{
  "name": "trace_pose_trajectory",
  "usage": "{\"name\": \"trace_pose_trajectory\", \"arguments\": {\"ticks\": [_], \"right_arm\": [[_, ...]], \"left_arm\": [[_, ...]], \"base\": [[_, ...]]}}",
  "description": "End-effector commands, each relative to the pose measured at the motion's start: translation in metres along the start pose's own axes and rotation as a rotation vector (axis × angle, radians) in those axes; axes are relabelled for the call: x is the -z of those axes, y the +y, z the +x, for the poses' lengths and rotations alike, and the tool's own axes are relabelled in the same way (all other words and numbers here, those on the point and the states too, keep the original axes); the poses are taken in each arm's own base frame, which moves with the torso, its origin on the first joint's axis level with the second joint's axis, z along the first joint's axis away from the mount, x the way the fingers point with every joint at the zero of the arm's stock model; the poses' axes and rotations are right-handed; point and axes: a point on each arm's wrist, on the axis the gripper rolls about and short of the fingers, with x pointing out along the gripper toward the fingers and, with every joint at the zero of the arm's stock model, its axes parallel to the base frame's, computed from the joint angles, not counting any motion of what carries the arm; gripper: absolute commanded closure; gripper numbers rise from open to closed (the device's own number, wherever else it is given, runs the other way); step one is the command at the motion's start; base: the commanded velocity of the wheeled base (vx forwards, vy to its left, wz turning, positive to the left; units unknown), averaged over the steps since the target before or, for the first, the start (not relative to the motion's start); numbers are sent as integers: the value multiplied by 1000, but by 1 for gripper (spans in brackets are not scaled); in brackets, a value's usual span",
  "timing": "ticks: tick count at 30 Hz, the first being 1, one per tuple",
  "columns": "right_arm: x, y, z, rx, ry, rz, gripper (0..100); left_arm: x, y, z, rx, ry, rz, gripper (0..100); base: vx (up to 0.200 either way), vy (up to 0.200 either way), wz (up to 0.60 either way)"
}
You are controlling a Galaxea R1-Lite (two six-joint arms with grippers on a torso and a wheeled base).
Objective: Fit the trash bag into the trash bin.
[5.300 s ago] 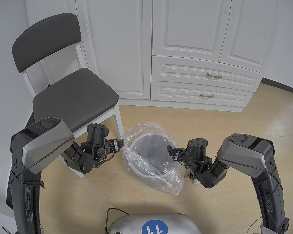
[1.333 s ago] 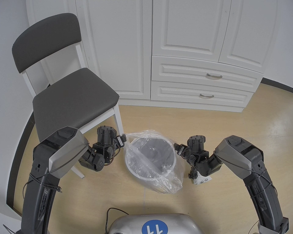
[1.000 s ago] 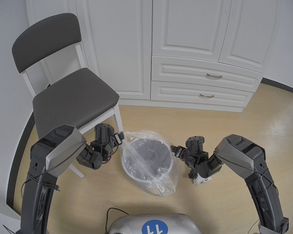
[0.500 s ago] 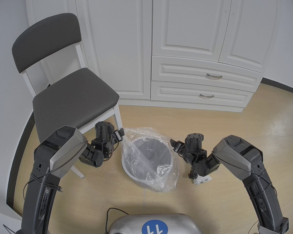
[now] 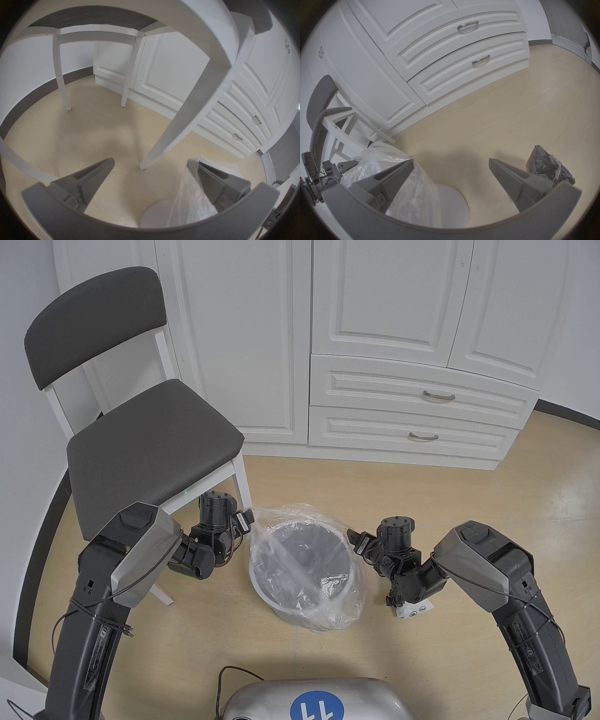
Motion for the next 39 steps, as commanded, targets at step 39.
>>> {"name": "trace_pose_trajectory", "arguments": {"ticks": [39], "right_arm": [[-17, 5, -17, 7, -12, 3, 0]], "left_arm": [[1, 31, -35, -50, 363, 107, 0]], "base": [[0, 0, 0]]}}
